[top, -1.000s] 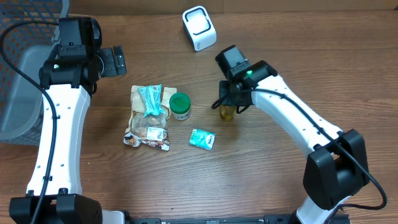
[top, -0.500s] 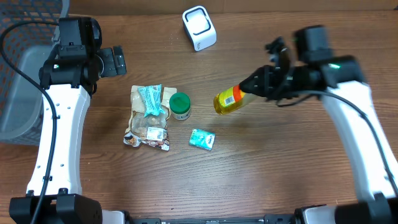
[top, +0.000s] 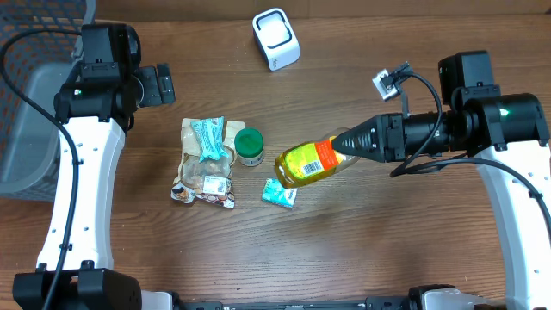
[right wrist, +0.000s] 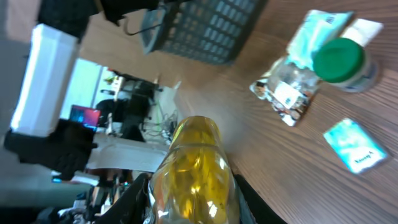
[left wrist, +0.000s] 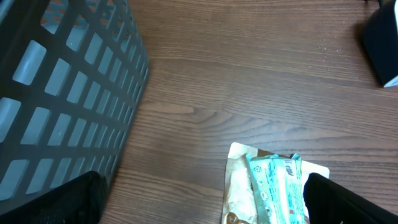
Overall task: Scan the item barcode
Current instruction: 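Lift the yellow bottle and tilt it sideways, label facing up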
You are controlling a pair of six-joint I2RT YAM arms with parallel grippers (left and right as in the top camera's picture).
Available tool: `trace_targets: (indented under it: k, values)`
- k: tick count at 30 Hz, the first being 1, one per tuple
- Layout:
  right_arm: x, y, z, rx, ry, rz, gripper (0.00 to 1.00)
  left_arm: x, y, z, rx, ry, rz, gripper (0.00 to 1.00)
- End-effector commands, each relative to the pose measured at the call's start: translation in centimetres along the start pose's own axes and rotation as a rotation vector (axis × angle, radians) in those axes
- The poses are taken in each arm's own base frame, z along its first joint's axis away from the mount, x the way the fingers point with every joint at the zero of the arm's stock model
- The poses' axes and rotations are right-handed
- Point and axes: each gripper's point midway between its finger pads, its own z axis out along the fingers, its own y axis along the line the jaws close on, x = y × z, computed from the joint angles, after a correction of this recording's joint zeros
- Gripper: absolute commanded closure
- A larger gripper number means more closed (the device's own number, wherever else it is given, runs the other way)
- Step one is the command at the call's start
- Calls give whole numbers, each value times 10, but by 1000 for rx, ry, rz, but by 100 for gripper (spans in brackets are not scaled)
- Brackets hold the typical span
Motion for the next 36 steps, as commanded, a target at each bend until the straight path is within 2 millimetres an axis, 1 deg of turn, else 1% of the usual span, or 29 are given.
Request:
trace_targets:
  k: [1,14,36]
  values:
    - [-4,28,-6,-99,-35,-94,74,-3,1,-2,-8,-8,8,1]
    - [2,28,-6,-94,-20,-52,74,-3,1,-2,-8,-9,8,0]
    - [3,28,-6,-94,-16,-41,74,-3,1,-2,-8,-9,8,1]
